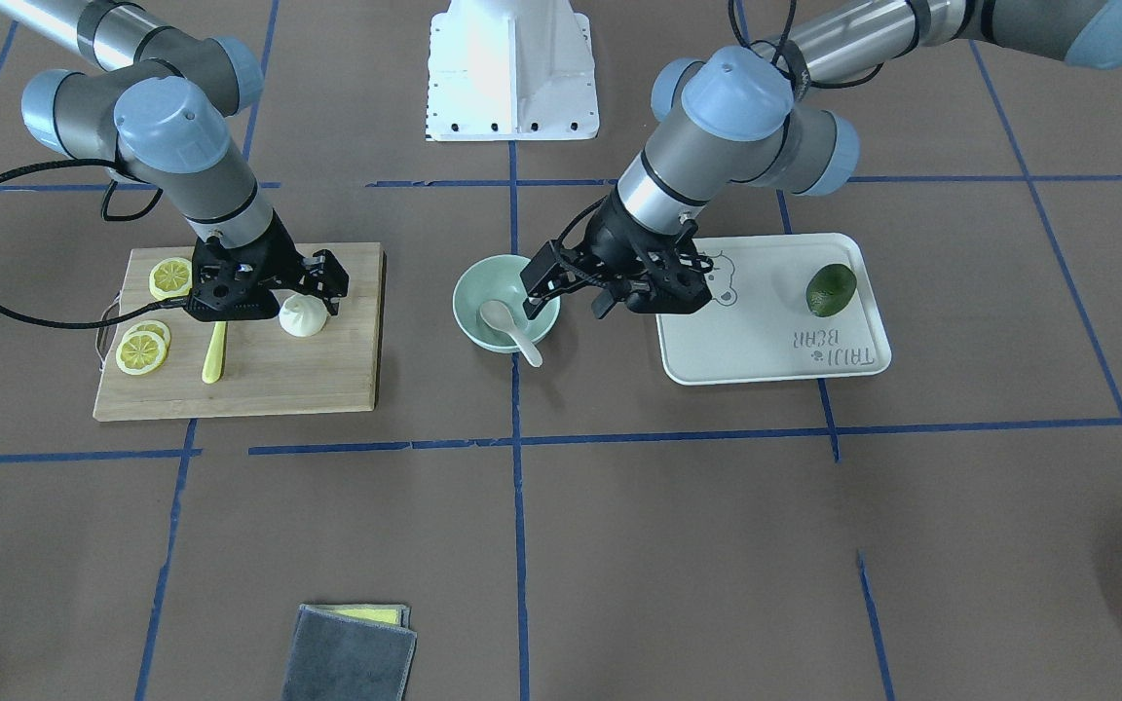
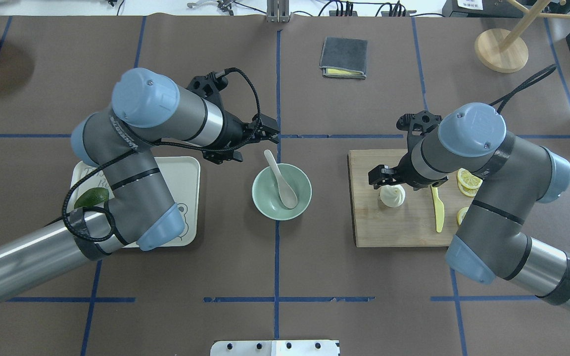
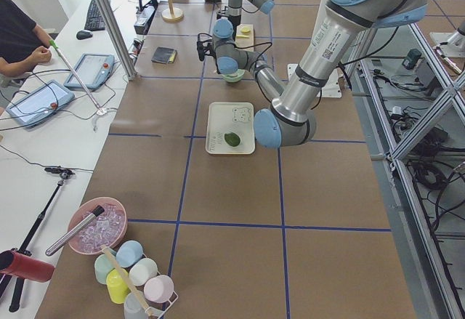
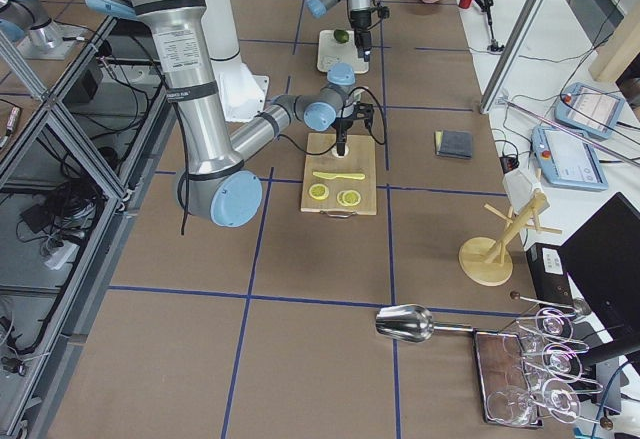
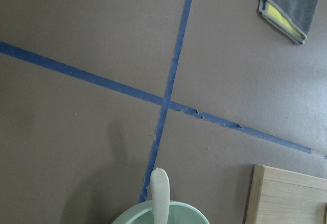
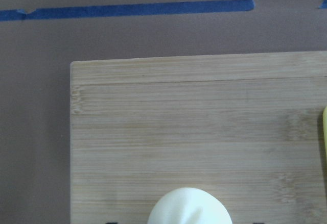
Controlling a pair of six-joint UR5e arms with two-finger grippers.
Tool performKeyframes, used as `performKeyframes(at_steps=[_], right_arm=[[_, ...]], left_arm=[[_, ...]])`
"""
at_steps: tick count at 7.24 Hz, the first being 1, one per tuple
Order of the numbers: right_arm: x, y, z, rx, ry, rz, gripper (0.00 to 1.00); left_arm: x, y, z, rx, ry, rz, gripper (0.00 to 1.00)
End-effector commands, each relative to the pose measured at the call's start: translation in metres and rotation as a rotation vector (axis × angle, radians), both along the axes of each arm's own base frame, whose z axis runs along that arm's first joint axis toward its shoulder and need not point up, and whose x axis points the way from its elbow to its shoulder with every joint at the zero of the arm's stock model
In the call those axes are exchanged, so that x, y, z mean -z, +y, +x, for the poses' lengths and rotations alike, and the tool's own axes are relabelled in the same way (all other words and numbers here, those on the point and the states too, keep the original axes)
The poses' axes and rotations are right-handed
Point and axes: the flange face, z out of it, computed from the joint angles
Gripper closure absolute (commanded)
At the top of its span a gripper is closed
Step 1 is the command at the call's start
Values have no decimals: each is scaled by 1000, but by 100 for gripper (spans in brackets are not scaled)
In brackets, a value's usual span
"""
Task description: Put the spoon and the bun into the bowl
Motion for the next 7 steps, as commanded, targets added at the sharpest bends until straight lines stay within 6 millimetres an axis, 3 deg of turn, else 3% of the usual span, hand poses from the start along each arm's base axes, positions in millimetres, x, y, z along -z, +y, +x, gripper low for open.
performKeyframes(at_steps=[1, 2, 4, 5, 6, 7], right_arm=[[-3, 1, -6, 9, 7, -3, 68], [-3, 3, -8, 22, 7, 5, 100], [2, 3, -7, 21, 0, 11, 100], [10, 4, -4, 19, -14, 22, 100], [26, 4, 7, 13, -43, 41, 100], [47, 4, 21, 1, -80, 63, 100]], left_arm=[[0, -14, -42, 31, -50, 7, 0], [-14, -20, -64, 20, -73, 31, 0], [-63, -50, -131, 18, -142, 112, 0], [-98, -60, -163, 14, -207, 173, 0], [-139, -71, -206, 10, -284, 243, 0], [-192, -71, -248, -30, -380, 318, 0]])
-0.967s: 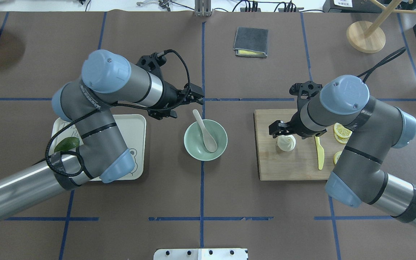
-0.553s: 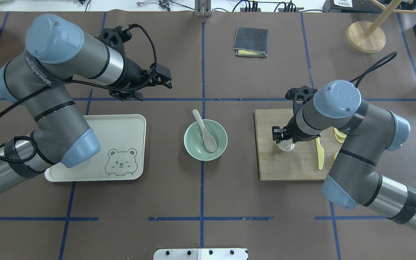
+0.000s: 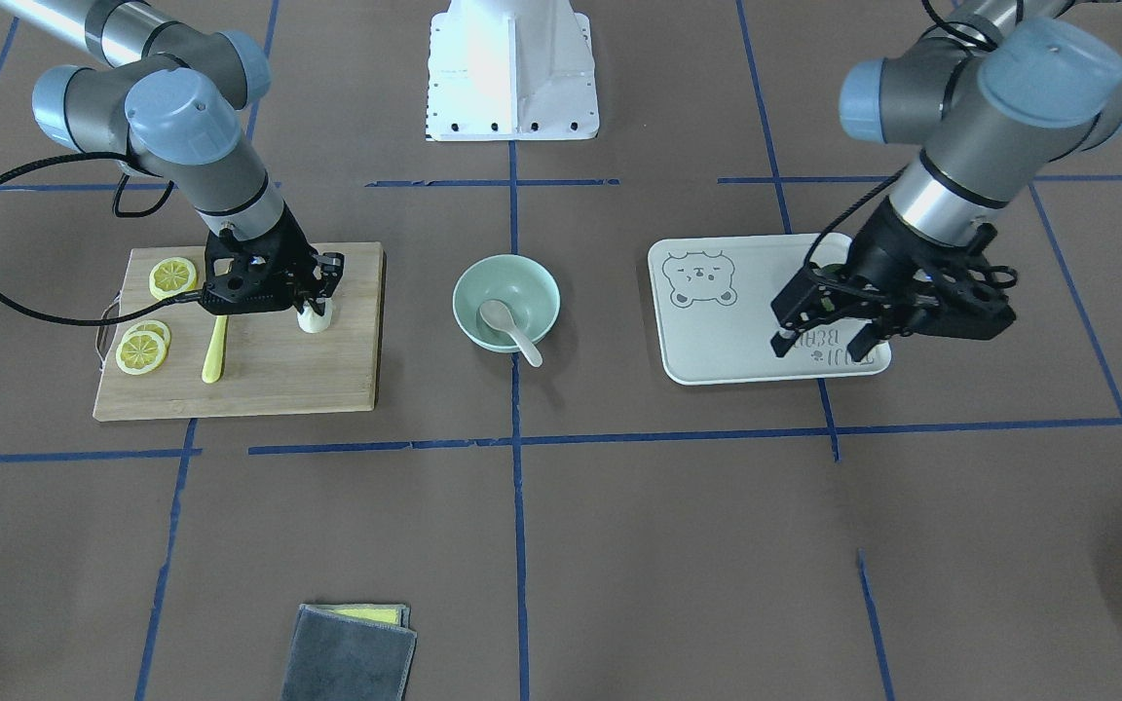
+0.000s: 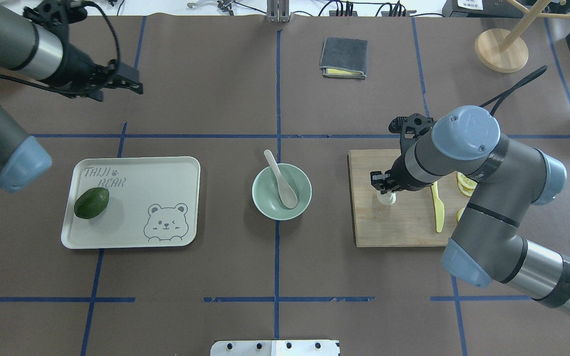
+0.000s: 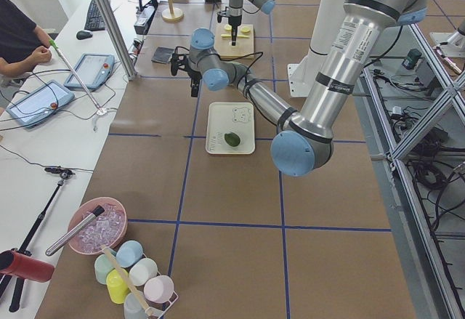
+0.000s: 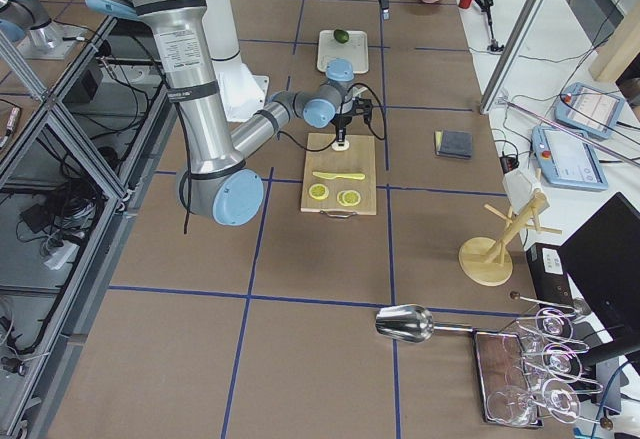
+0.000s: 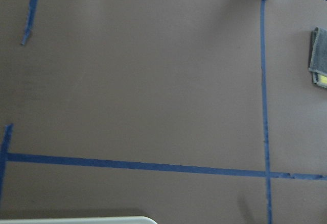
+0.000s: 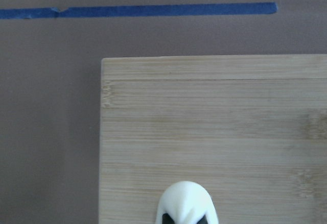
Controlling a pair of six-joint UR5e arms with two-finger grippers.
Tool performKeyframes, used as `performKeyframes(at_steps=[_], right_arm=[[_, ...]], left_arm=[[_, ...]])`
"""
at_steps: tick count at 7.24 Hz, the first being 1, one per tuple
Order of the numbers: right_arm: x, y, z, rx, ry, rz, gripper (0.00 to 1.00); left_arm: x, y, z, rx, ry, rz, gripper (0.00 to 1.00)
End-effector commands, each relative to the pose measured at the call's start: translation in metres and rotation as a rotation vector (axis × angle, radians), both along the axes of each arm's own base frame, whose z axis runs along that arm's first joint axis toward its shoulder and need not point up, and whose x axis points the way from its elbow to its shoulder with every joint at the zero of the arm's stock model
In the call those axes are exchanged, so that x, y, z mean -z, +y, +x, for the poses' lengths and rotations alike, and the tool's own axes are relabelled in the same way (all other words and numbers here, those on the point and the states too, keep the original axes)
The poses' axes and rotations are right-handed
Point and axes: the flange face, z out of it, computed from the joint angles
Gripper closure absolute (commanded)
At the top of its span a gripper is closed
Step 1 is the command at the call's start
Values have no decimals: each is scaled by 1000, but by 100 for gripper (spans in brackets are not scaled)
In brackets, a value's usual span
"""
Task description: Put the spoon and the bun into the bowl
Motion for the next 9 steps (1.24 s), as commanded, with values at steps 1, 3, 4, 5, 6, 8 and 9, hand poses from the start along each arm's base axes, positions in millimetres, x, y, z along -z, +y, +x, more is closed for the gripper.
performKeyframes(at_steps=[1, 3, 4, 5, 6, 8, 9], right_arm=[[41, -5, 27, -30, -70, 46, 100], [103, -17, 13, -41, -143, 91, 100], [120, -23, -2, -35, -158, 101, 100], [135, -24, -30, -12, -165, 106, 100], [145, -24, -59, 10, -163, 107, 100], [159, -11, -104, 9, -141, 138, 100], [166, -1, -122, 18, -142, 129, 100]], left_arm=[[-102, -4, -91, -83, -203, 153, 0], [-174, 10, -158, -154, -332, 220, 0], [-201, 19, -189, -184, -387, 250, 0], [-222, 22, -221, -192, -426, 267, 0], [-240, 21, -253, -209, -462, 290, 0], [-249, 27, -283, -198, -483, 299, 0], [-251, 28, -297, -196, -498, 310, 0]])
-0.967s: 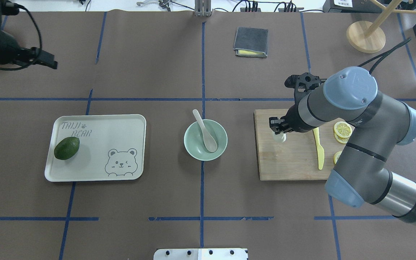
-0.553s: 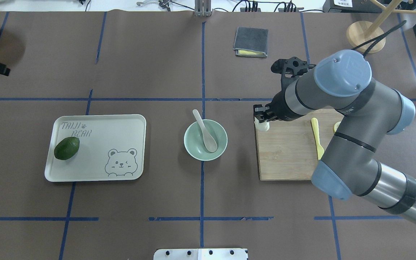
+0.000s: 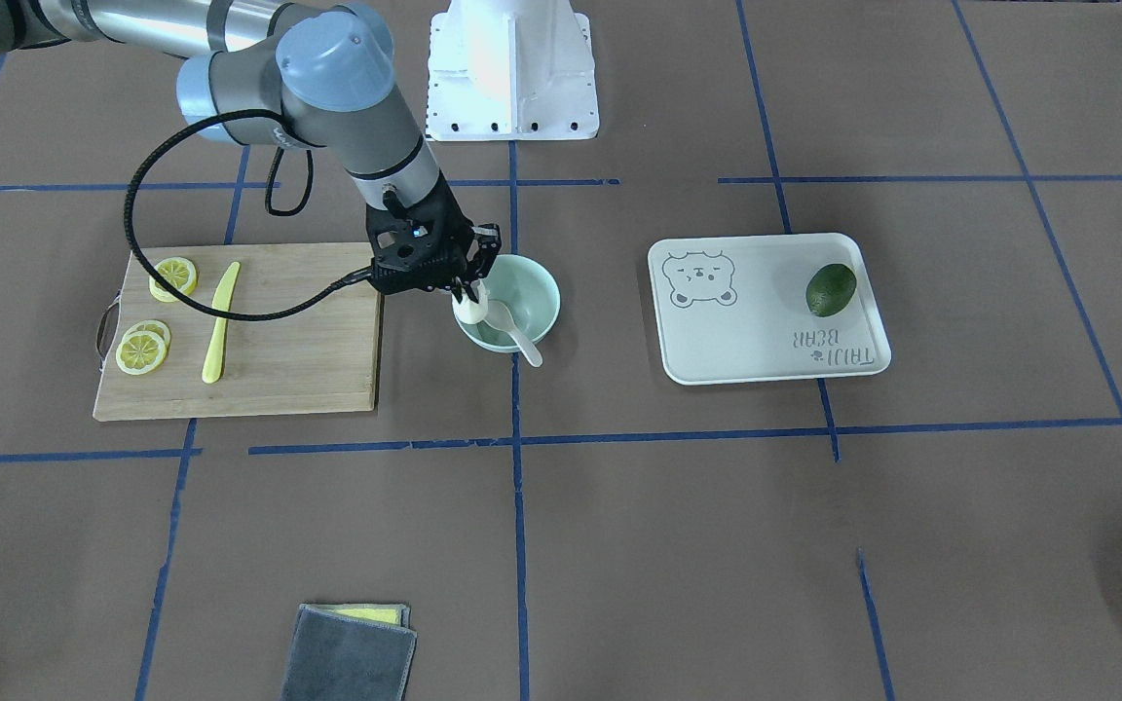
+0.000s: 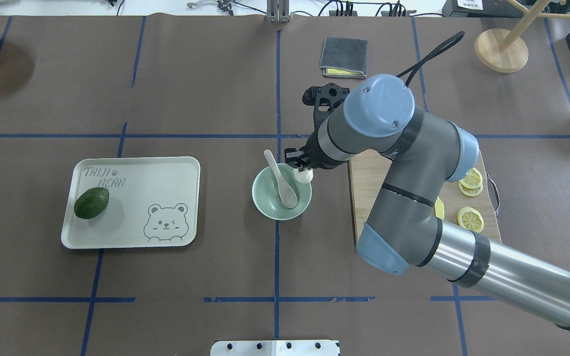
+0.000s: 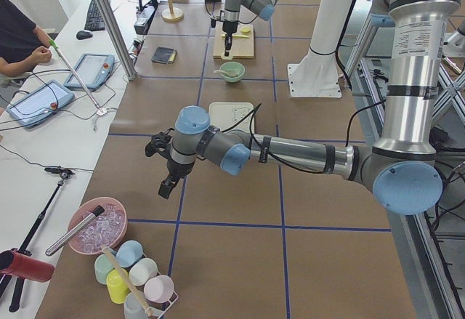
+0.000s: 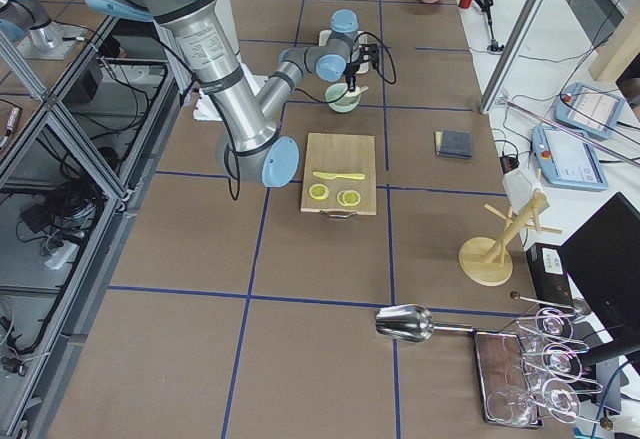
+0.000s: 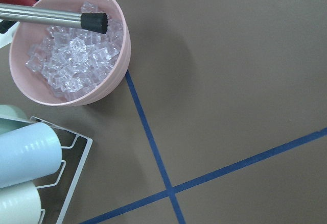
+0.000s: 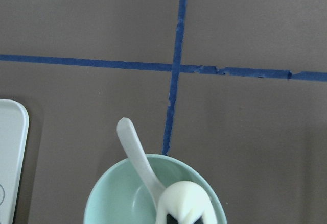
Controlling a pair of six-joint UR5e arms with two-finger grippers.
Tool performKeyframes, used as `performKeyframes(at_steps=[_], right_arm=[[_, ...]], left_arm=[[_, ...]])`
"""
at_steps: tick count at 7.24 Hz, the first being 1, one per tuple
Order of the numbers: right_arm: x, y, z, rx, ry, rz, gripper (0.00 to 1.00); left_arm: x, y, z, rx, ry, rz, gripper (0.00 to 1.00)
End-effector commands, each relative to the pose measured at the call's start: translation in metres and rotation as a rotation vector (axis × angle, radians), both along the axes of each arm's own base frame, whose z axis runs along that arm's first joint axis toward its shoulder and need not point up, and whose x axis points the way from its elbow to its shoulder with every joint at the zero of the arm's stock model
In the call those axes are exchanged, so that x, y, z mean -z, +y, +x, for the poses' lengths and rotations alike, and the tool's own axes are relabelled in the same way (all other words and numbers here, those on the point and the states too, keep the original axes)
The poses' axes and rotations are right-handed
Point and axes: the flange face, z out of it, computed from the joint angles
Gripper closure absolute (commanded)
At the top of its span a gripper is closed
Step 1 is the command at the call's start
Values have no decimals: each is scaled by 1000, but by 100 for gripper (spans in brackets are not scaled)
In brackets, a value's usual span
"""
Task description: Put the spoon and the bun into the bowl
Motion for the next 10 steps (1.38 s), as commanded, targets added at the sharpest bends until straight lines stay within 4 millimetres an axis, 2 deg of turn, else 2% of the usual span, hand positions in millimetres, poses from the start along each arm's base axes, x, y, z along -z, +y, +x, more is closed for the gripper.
performKeyframes(at_steps=[1, 2, 3, 6, 9, 10], right_arm=[[17, 16, -40, -12, 7, -3, 100], [18, 16, -40, -24, 4, -22, 43], [18, 15, -39, -27, 4, -24, 2], [22, 14, -37, -30, -6, -20, 1], [27, -1, -16, -55, -18, -13, 1], [19, -6, 7, -60, -18, -16, 1]], left_arm=[[-8, 5, -47, 10, -40, 17, 0], [-12, 7, -62, -17, -69, 7, 0], [-12, 8, -67, -16, -73, 9, 0], [-19, 10, -72, -7, -75, -5, 0], [-72, 16, -102, -23, -99, -61, 0], [-88, 21, -110, -13, -89, -93, 0]])
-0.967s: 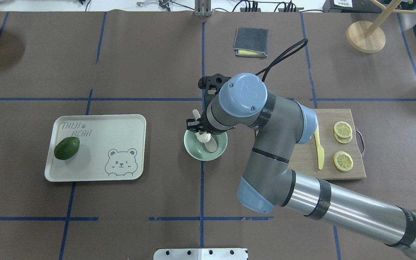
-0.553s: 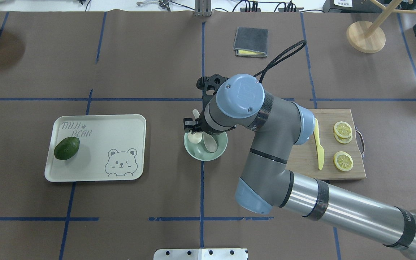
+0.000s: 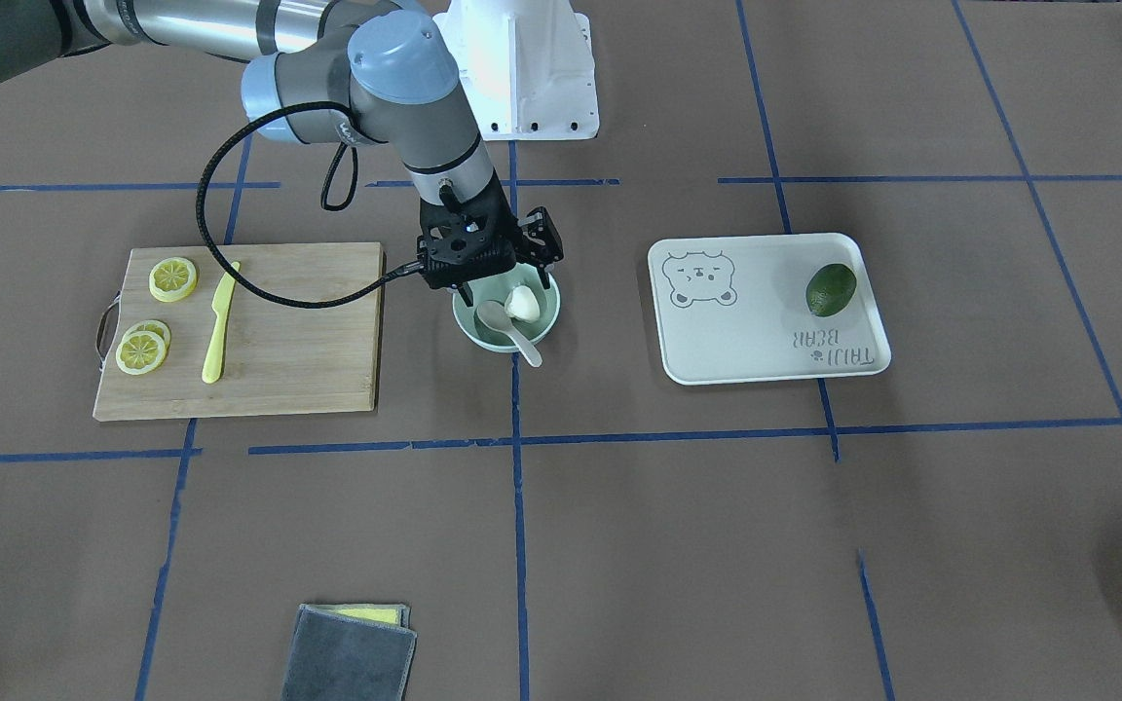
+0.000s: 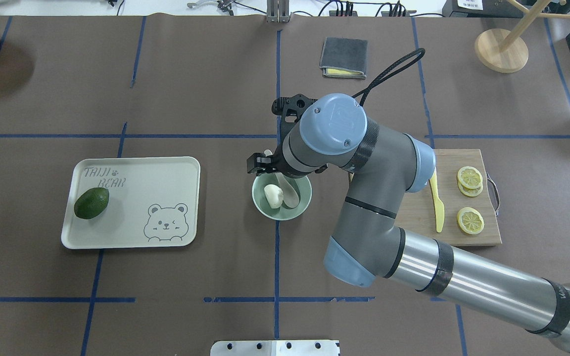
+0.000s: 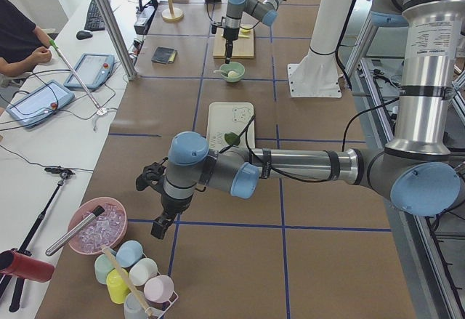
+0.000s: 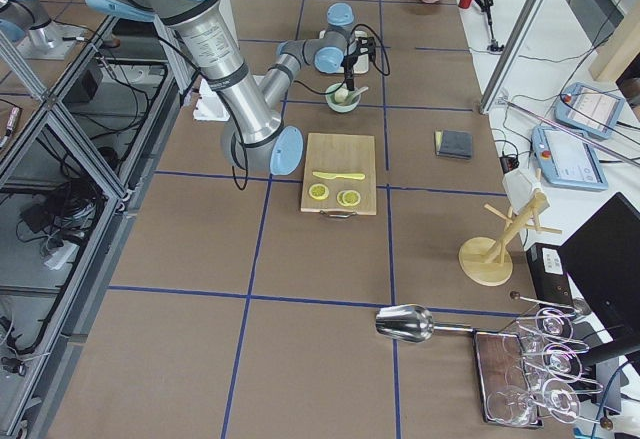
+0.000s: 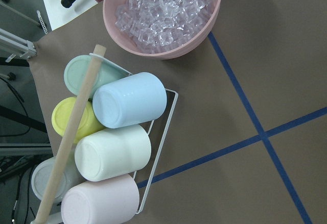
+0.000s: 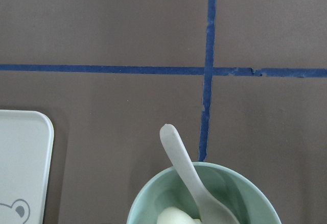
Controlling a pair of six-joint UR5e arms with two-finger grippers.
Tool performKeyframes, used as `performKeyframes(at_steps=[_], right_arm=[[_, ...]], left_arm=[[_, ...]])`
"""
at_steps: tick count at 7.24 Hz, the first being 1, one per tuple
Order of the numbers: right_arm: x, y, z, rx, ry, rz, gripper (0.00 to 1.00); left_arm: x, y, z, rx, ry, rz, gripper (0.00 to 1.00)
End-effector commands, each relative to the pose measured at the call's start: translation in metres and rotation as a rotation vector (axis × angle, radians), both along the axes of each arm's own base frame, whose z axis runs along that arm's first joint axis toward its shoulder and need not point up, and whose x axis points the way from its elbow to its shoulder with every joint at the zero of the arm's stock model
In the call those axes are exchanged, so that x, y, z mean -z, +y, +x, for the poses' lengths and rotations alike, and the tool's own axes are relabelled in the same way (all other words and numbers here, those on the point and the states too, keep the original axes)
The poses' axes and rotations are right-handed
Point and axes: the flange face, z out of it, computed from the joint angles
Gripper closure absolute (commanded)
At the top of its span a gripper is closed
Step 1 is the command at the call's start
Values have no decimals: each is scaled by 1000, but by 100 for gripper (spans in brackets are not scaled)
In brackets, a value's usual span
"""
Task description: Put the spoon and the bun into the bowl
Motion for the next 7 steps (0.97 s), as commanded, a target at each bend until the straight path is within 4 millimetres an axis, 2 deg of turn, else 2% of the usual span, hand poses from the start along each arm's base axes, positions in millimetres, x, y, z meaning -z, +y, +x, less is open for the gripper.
performKeyframes(at_steps=[1, 2, 3, 6, 7], right_arm=[[-20, -18, 55, -10, -10, -27, 0], [-38, -41, 94, -19, -13, -53, 0], [-60, -60, 134, -2, 2, -30, 0], [-134, -95, 241, 56, 64, 16, 0], [-160, -97, 270, 85, 94, 37, 0]], left_arm=[[-39, 12, -9, 11, 20, -113, 0], [-43, 16, -2, 22, 104, -192, 0], [-37, 19, 5, 83, 212, -253, 0], [-3, 10, 17, 216, 292, -323, 0], [7, 5, 35, 202, 292, -325, 0]])
